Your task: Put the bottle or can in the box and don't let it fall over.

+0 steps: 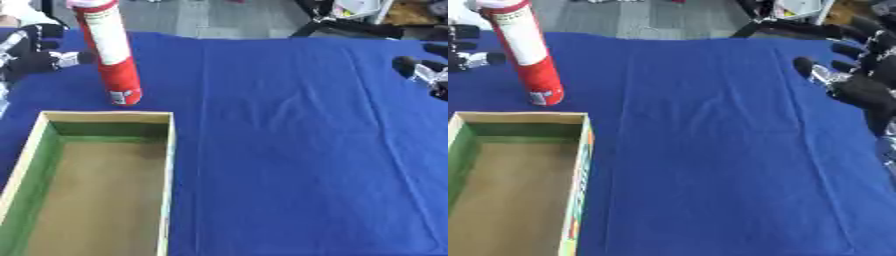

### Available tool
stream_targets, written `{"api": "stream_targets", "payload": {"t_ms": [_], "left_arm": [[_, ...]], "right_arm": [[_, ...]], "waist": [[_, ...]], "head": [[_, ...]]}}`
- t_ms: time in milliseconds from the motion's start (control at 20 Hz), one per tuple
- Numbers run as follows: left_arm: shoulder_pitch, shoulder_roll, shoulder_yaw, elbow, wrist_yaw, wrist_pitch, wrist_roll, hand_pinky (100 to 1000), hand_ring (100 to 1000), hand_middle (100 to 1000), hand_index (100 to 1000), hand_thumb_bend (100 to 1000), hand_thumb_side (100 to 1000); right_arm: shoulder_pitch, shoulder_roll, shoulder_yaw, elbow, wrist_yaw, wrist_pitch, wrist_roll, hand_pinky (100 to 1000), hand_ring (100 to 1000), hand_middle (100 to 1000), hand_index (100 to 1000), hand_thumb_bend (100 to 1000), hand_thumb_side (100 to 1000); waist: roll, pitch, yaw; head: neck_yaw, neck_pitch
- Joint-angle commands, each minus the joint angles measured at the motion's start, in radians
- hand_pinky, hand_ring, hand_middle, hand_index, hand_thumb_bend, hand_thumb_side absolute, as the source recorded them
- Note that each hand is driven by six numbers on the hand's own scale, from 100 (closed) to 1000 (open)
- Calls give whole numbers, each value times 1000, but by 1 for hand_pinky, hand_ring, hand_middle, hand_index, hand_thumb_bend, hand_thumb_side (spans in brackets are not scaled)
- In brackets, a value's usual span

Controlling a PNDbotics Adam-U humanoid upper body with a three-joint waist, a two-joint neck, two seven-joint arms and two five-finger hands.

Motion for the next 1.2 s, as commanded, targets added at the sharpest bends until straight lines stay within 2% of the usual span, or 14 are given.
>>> {"api": "stream_targets", "payload": {"t_ms": [50,500,900,1200], "left_arm": [[-34,-2,11,5,-37,-12,29,826,948,883,889,910,334],[-65,-40,32,55,-90,-41,100,818,946,882,882,893,337],[-91,-47,58,72,-50,-71,154,816,952,880,871,901,346],[-105,-53,49,64,-27,-103,134,821,960,886,858,906,351]], "right_arm": [[-16,-18,-5,-23,-7,1,2,878,878,882,913,614,100],[-28,-10,0,-27,-9,4,8,878,878,882,913,615,100],[-42,-6,3,-32,-6,6,10,878,878,882,912,619,100],[-51,-1,5,-34,-5,8,10,878,879,882,913,620,100]], "waist": [[1,-10,-4],[-4,9,-16],[-9,33,-28],[-12,47,-36]], "head": [[6,-17],[19,-33],[31,-52],[39,-60]]}}
